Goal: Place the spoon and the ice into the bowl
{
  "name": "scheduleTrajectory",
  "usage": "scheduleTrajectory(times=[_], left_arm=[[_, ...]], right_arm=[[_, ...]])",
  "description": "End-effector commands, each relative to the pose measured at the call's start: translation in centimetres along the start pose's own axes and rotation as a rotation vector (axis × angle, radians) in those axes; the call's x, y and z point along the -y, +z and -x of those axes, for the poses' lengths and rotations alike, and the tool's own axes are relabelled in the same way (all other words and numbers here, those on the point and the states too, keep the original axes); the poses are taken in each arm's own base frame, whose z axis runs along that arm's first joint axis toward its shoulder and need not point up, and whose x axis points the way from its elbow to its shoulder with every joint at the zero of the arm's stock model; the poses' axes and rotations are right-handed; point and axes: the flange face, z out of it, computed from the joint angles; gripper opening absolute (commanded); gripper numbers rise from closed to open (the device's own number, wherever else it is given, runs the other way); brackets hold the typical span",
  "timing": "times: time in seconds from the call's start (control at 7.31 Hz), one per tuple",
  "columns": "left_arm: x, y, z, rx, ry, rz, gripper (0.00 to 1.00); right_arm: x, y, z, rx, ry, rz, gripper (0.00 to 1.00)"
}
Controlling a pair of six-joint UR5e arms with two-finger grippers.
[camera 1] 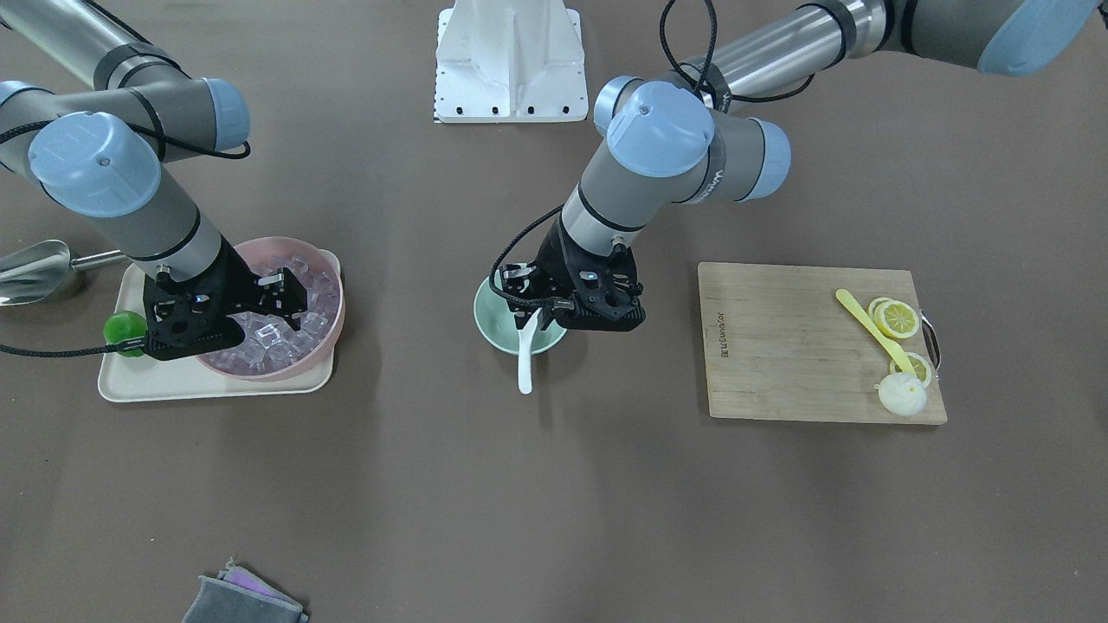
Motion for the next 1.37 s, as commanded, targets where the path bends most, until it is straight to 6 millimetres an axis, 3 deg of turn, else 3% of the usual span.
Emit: scheduleTrajectory(times=[0.0, 0.14, 0.41, 0.68, 1.09, 1.23], left_arm=[[0.0, 0.1, 0.1, 0.000, 0.001, -0.001, 0.87], [0.1, 0.1, 0.2, 0.002, 0.001, -0.002, 0.87], [0.1, -0.2, 0.1, -0.009, 0.006, -0.006, 0.87], [0.1, -0.1, 0.3, -0.011, 0.008, -0.005, 0.87], [-0.1, -0.5, 0.1, -0.017, 0.010, -0.006, 0.87], [-0.1, -0.5, 0.0, -0.017, 0.011, -0.006, 0.87]], right_arm=[[0.0, 0.4, -0.2, -0.006, 0.007, 0.005, 0.82], [0.0, 1.3, -0.7, -0.018, 0.013, 0.018, 0.81], [0.0, 1.2, -0.6, -0.015, 0.017, 0.019, 0.81], [-0.1, 1.6, -0.9, -0.017, 0.021, 0.028, 0.58], [-0.3, 1.6, -1.0, -0.011, 0.023, 0.037, 0.00], [-0.4, 1.7, -1.2, -0.008, 0.024, 0.045, 0.00]])
